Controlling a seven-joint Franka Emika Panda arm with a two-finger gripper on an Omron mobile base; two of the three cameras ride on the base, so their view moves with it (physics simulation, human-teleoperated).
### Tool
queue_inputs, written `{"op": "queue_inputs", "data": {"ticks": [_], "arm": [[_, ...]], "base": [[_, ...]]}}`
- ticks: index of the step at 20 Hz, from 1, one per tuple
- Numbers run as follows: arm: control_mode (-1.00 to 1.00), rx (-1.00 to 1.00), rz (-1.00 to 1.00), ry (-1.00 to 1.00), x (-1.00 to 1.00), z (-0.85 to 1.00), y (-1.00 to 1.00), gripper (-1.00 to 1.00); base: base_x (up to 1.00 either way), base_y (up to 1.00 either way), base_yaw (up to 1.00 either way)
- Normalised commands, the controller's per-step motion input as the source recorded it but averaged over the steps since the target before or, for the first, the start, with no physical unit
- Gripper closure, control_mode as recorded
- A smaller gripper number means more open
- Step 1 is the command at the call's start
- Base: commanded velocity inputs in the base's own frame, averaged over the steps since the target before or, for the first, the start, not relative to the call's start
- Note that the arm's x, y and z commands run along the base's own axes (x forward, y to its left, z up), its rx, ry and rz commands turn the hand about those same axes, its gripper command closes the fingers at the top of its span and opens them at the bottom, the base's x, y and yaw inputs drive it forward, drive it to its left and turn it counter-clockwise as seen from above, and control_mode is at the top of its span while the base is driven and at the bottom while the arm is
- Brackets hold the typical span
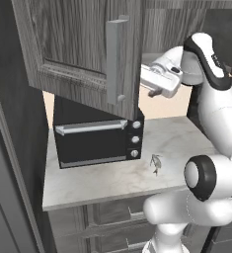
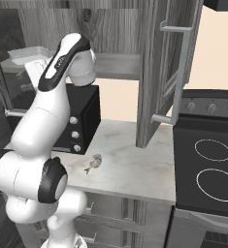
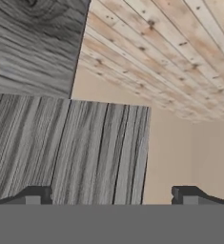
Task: Retrieve the tupperware from the cabinet, then place the raw meat into the tupperware to avoid contamination.
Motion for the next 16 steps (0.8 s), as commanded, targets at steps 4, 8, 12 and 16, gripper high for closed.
{"op": "queue_inputs", "data": {"ticks": [4,8,12,16], "arm": [[-1.00,-0.01,0.05,0.14,0.00,-0.02,0.33,-1.00],[-1.00,0.00,-0.10,0.00,-0.09,-0.07,0.53,-1.00],[-1.00,0.00,-0.18,-0.05,0.00,-0.10,0.65,-1.00],[-1.00,0.00,-0.24,-0.07,-0.01,-0.13,0.57,-1.00]], "base": [[0.00,0.00,0.00],[0.00,0.00,0.00],[0.00,0.00,0.00],[0.00,0.00,0.00]]}}
